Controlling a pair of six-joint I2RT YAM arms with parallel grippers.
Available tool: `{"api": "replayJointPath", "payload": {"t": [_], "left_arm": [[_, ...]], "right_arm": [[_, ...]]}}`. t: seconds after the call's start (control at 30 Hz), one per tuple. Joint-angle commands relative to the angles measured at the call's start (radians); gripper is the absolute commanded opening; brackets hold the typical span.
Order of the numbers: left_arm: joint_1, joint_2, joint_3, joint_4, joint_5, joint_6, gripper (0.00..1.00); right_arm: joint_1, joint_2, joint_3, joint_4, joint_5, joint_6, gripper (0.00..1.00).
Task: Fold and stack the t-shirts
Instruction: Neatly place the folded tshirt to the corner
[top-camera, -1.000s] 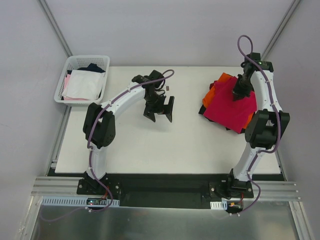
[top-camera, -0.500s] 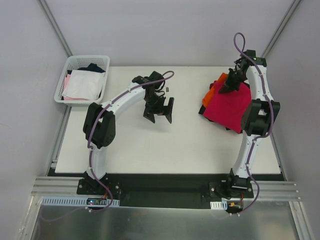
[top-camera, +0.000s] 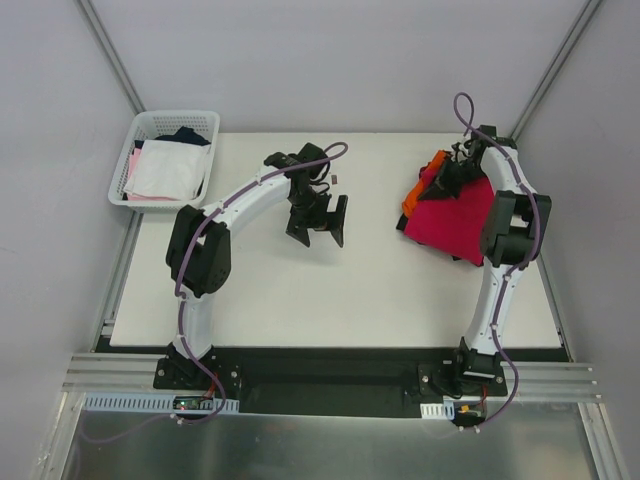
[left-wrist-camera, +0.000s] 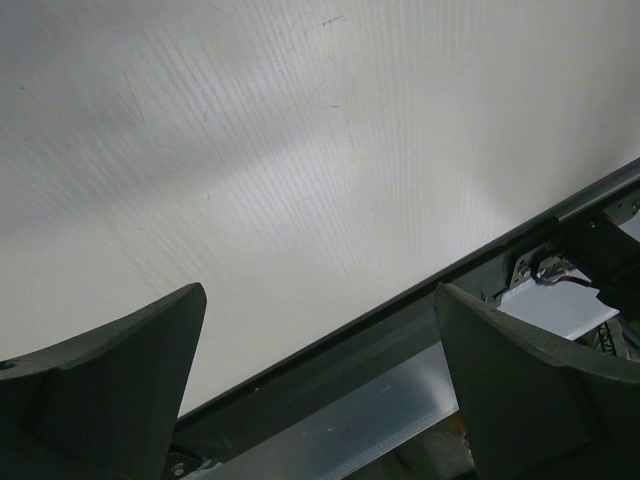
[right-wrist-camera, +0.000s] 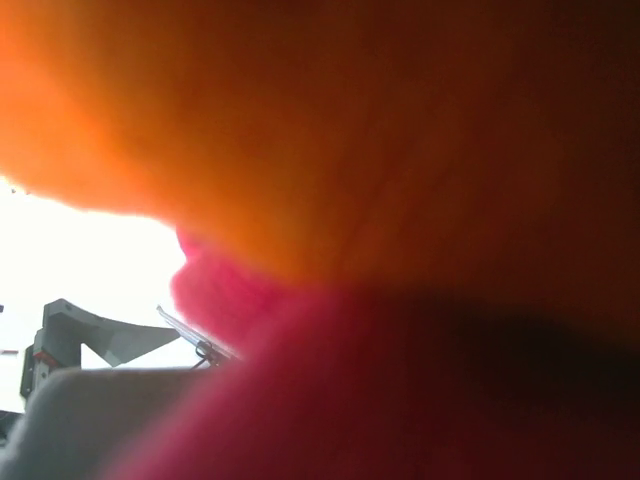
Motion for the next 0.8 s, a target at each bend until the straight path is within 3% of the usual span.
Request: {"api": "replayJointPath", "payload": {"t": [0.0, 0.33, 0.6, 0.77], "left_arm": [[-0.011, -0.032, -0.019, -0.012, 0.009, -0.011, 0.99], [-0.011, -0.051, -0.036, -0.011, -0.008, -0.009, 0.99], [-0.011, -0.046, -0.028, -0.011, -0.003, -0.014, 0.99], [-0.011, -0.035, -0.007, -0.012, 0.009, -0.019, 0.99]], "right_arm": [[0.0, 0.044, -0.108, -0.013, -0.033, 0.026, 0.01], [-0.093, 0.02, -0.275, -0.001, -0.045, 0.06, 0.01], [-0.216, -0.124, -0.459, -0.042, 0.08, 0.041, 0.01], [-0.279, -0.194, -0.488, -0.101, 0.155, 0.005, 0.01]]}}
